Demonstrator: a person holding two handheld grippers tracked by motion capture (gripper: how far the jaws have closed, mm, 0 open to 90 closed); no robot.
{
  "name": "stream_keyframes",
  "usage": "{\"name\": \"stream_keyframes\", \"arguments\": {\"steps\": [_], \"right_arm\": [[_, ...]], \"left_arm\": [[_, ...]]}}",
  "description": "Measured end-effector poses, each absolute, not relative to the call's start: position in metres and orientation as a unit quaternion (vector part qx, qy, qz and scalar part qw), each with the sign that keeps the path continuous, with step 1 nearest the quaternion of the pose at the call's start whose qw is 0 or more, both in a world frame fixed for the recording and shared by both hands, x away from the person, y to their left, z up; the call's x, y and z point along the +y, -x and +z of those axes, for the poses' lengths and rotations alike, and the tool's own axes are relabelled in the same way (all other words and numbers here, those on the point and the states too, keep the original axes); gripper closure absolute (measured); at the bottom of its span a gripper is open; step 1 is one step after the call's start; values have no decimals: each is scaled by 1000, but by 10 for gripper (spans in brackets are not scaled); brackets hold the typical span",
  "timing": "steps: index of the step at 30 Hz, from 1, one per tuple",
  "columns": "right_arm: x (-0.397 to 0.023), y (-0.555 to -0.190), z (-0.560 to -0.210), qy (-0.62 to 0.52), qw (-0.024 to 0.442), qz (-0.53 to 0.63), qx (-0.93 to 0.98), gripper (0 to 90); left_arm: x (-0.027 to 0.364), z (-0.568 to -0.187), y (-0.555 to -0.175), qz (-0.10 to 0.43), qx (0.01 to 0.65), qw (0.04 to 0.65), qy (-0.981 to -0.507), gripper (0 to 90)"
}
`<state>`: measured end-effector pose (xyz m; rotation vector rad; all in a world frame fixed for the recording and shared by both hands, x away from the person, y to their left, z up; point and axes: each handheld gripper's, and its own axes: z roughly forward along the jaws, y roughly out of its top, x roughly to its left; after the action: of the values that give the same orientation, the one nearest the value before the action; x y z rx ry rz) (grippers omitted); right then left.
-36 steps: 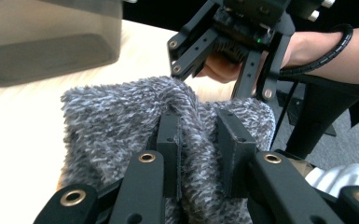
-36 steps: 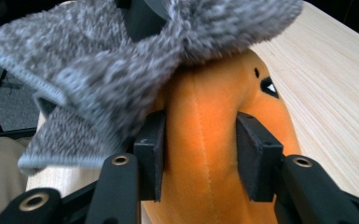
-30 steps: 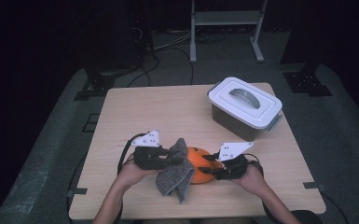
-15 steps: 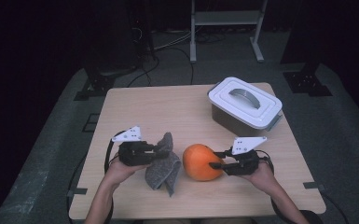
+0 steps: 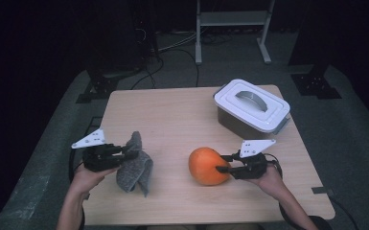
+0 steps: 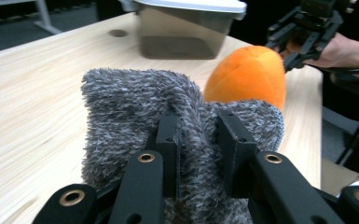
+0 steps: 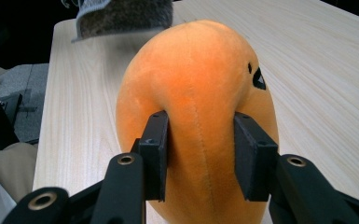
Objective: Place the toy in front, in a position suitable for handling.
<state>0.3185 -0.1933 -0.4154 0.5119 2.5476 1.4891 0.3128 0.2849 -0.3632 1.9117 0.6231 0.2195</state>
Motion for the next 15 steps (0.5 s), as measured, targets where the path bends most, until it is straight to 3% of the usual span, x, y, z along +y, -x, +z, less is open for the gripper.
{"name": "stream_keyframes", "arguments": {"steps": [8, 15], "right_arm": [[-193, -318, -416, -170, 72, 498, 847, 588], [-193, -318, -416, -169, 72, 498, 848, 587]], "left_arm": [[325, -368, -300, 123, 304, 503, -799, 724], [321, -400, -310, 108, 330, 476, -808, 722]]}}
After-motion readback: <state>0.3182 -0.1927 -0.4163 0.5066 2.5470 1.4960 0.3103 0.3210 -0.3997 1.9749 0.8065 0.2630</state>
